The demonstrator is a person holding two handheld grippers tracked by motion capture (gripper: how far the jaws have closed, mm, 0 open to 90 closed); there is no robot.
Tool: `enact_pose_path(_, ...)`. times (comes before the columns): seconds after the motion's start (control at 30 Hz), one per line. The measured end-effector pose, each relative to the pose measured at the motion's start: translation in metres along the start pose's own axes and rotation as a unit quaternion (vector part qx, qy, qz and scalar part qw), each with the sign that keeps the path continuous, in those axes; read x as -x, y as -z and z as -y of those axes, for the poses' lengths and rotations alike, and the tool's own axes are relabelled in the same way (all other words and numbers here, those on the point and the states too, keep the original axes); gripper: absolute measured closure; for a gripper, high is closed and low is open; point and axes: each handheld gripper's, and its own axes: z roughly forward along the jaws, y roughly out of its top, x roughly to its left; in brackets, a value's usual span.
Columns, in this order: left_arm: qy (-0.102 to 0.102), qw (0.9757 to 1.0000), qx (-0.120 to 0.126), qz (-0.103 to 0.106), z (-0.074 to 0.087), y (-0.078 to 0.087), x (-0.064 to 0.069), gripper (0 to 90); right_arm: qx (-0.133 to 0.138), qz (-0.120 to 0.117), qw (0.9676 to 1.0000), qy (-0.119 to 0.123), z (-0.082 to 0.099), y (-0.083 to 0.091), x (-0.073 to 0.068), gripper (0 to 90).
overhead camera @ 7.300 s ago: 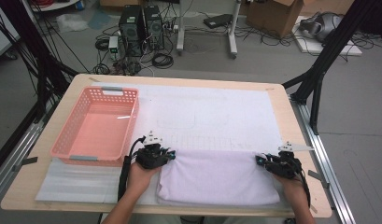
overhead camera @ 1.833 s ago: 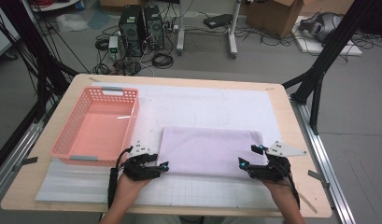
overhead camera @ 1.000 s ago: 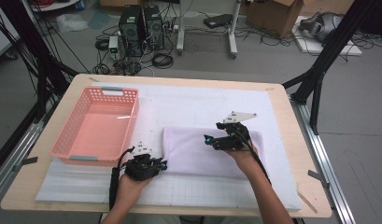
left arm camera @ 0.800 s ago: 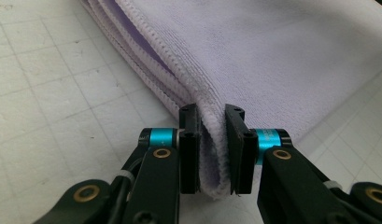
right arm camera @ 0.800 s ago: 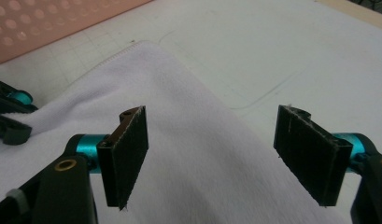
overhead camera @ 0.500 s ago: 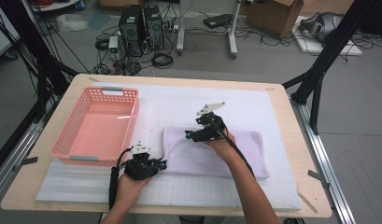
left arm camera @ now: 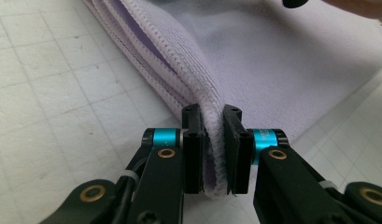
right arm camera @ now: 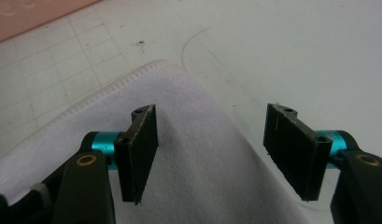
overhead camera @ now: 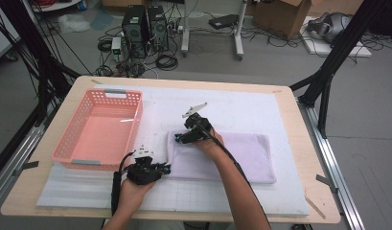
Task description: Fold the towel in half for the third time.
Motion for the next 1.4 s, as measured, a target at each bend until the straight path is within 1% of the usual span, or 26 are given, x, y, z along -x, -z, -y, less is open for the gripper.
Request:
enact_pose_path(0.1,0.001,1.0,0.0,0.002,0.0,0.0,-0.001,79.6,-0.006,-0.004,1.0,0.001,-0.004,-0.007,-0.002,39.5)
enact_pose_path(0.17,0.002,1.0,0.0,0.002,0.001,0.0,-0.001,79.6,-0.009,-0.011,0.9999,0.004,-0.006,-0.01,-0.003,46.4)
enact_pose_path(0.2,0.002,1.0,0.0,0.003,0.001,0.0,-0.001,79.6,-0.009,-0.014,0.9998,0.009,-0.006,-0.01,-0.003,49.2)
enact_pose_path(0.27,0.002,1.0,-0.001,0.003,0.001,0.001,-0.002,79.6,-0.011,-0.022,0.9996,0.01,-0.006,-0.011,-0.003,53.6)
enact_pose_path(0.33,0.003,1.0,-0.002,0.006,0.001,0.001,-0.002,80.1,-0.011,-0.03,0.9995,0.005,-0.006,-0.011,-0.002,57.7)
enact_pose_path(0.37,0.003,1.0,-0.003,0.006,0.001,0.001,-0.003,80.3,-0.015,-0.033,0.9993,0.002,-0.006,-0.011,-0.003,62.1)
enact_pose_path(0.43,0.007,1.0,-0.004,0.006,0.0,0.001,-0.003,80.9,-0.019,-0.04,0.9989,0.013,-0.006,-0.009,-0.003,73.8)
enact_pose_path(0.47,0.006,1.0,-0.005,0.005,0.0,0.002,-0.003,81.2,-0.018,-0.04,0.9987,0.024,-0.007,-0.009,-0.005,77.1)
enact_pose_path(0.5,0.007,1.0,-0.006,0.004,0.0,0.003,-0.003,81.4,-0.021,-0.039,0.9987,0.026,-0.007,-0.008,-0.007,78.6)
enact_pose_path(0.57,0.009,0.9999,-0.005,0.005,0.0,0.005,-0.003,81.9,-0.019,-0.039,0.9984,0.037,-0.008,-0.007,-0.009,80.0)
enact_pose_path(0.63,0.005,0.9999,-0.006,0.008,-0.001,0.01,-0.002,82.3,-0.014,-0.045,0.9982,0.036,-0.009,-0.006,-0.01,80.5)
enact_pose_path(0.7,0.004,0.9999,0.002,0.01,-0.001,0.018,-0.001,82.4,-0.001,-0.053,0.998,0.036,-0.011,-0.004,-0.013,80.6)
enact_pose_path(0.8,0.003,0.9997,0.018,0.015,-0.004,0.029,-0.001,82.4,0.027,-0.064,0.9969,0.037,-0.015,0.002,-0.018,80.5)
enact_pose_path(0.9,0.002,0.9993,0.031,0.022,-0.006,0.032,0.001,82.4,0.047,-0.064,0.9963,0.031,-0.017,0.01,-0.019,80.6)
enact_pose_path(1.0,0.0,0.9988,0.04,0.029,-0.006,0.032,0.006,82.4,0.064,-0.07,0.9951,0.026,-0.016,0.02,-0.016,80.5)
enact_pose_path(1.07,0.002,0.9981,0.047,0.04,-0.007,0.031,0.009,82.4,0.073,-0.07,0.9946,0.02,-0.014,0.027,-0.016,80.6)
enact_pose_path(1.2,0.004,0.996,0.057,0.069,-0.013,0.026,0.015,82.4,0.088,-0.067,0.9936,0.024,-0.009,0.043,-0.013,80.6)
enact_pose_path(1.23,0.008,0.9954,0.059,0.075,-0.015,0.024,0.018,82.4,0.087,-0.063,0.9939,0.024,-0.008,0.047,-0.012,80.7)
enact_pose_path(1.33,0.009,0.9936,0.064,0.092,-0.023,0.018,0.026,82.3,0.082,-0.054,0.9946,0.033,-0.007,0.061,-0.006,80.7)
enact_pose_path(1.4,0.004,0.9933,0.061,0.098,-0.028,0.012,0.031,82.3,0.085,-0.046,0.9949,0.032,-0.005,0.072,-0.002,80.7)
